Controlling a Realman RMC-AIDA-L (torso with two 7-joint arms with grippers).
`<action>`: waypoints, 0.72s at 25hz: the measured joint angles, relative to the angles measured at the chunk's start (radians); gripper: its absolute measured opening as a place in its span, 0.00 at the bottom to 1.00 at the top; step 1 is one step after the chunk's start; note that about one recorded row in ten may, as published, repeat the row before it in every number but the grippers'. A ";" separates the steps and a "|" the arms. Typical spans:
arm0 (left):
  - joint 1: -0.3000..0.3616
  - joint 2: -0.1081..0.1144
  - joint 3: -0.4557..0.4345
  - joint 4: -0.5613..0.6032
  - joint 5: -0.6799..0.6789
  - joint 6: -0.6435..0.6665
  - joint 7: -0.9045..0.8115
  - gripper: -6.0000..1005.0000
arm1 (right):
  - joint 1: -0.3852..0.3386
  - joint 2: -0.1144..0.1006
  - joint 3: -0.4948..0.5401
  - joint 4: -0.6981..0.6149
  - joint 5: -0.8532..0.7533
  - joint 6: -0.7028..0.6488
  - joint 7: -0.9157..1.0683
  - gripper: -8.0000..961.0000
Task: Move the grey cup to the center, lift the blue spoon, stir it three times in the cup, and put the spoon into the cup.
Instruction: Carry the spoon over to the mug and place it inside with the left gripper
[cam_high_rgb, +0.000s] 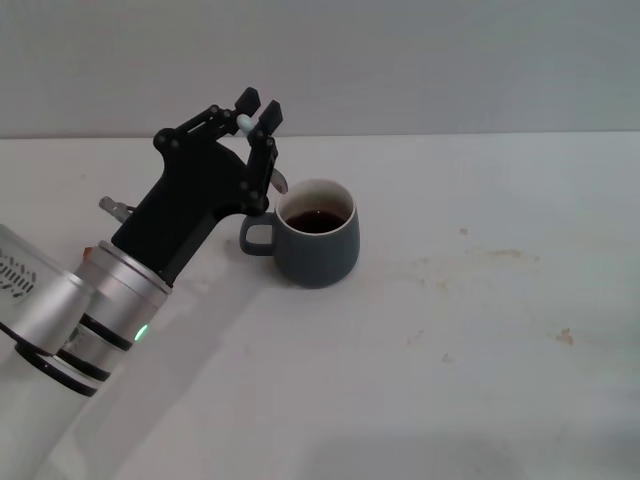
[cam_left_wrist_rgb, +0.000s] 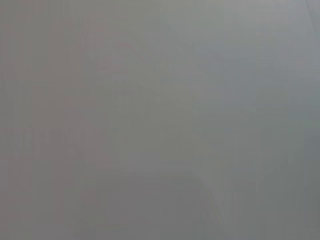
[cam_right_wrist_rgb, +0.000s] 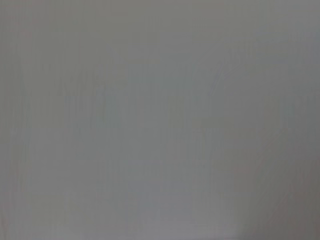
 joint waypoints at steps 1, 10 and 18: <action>-0.001 0.000 0.001 0.000 0.000 -0.001 0.000 0.19 | -0.005 0.000 0.000 0.001 0.000 -0.013 0.000 0.01; -0.021 -0.002 0.019 0.002 0.000 -0.023 -0.001 0.19 | -0.016 0.001 -0.001 0.000 0.000 -0.033 -0.001 0.01; -0.052 -0.007 0.039 0.003 0.000 -0.065 -0.001 0.19 | -0.022 0.001 -0.005 -0.002 0.000 -0.030 -0.001 0.01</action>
